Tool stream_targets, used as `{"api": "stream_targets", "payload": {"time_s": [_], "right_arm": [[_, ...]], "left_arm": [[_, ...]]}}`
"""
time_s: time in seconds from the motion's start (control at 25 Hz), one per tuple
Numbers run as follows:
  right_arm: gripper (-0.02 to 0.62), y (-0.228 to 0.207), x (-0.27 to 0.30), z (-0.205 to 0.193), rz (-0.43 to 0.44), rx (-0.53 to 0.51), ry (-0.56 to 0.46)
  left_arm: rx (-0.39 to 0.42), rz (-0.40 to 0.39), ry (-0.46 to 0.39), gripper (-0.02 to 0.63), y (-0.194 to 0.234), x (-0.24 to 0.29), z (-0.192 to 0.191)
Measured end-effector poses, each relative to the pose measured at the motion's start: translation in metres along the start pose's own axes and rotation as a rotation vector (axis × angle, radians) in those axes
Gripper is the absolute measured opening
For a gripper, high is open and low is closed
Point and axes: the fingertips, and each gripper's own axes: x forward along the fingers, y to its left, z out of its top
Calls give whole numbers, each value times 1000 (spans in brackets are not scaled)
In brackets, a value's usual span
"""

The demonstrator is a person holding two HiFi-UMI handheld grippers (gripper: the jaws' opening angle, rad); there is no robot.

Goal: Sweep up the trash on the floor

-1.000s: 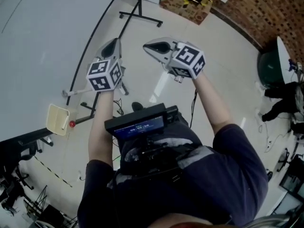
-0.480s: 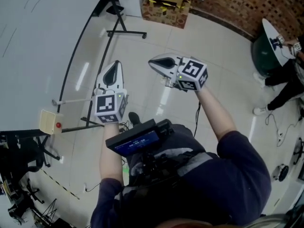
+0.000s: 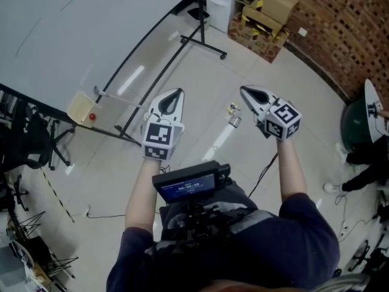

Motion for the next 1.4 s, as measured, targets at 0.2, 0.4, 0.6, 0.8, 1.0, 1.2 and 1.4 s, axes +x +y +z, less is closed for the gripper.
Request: {"api": "stream_targets", "payload": {"time_s": [0.2,0.4,0.6,0.8,1.0,1.2,1.4], "right_arm": [[10,55,8,27,53,-7,-29],[11,146,10,49,110,-25,-83],[11,226,1,53,70,-74,-128],[11,273,-24,42,-31,-82,-110],[11,277,-97,40,-189,-85,-122],[11,262,-196,28,-321,-48,-176],[11,250,-308,-3,-462,3,-199]], "left_arm": [[12,-24,29,0,7,-34,-16],[42,-60,25,0,12,-95,-32],[60,-103,28,0,2,-157,-53],[100,-215,20,0,-38,-175,-68],[153,-381,-33,0,-127,-160,-36],[219,-493,-86,0,-218,-152,9],[253,-616,-71,0,-329,-143,35]]}}
